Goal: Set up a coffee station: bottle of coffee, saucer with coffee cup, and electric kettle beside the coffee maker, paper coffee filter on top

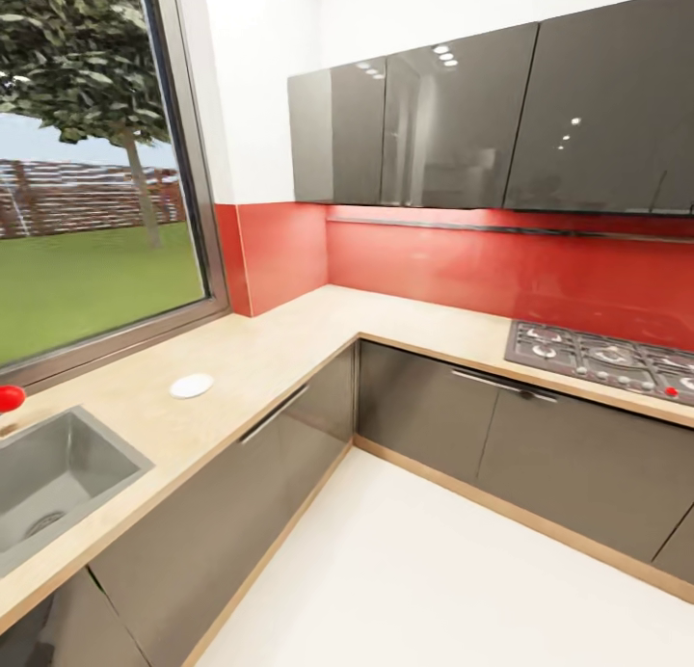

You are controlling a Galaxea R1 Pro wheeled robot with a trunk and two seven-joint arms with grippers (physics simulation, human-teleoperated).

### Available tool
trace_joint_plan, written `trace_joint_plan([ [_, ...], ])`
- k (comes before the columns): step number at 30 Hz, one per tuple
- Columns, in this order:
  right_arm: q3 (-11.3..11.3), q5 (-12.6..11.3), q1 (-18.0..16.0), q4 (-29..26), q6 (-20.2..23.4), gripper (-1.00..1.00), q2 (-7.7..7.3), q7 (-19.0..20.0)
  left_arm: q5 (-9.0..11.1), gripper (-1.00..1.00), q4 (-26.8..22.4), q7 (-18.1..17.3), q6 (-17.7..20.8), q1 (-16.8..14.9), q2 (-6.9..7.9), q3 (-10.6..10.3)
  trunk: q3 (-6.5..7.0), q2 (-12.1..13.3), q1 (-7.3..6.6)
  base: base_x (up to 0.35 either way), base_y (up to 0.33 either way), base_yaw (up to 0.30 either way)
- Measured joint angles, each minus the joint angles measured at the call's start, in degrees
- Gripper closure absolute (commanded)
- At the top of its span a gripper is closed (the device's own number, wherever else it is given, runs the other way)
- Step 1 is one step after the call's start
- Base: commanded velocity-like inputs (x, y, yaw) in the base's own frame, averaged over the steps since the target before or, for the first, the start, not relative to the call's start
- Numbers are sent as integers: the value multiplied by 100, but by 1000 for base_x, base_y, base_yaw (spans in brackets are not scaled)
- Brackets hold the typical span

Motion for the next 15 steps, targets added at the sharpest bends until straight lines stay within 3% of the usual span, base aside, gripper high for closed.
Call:
trace_joint_plan([
  [15,-19,-13,0,8,-30,-100,-12,-18,5,-100,0,-1,-4,1,0,0,0,0,0,281,-199,0],
])
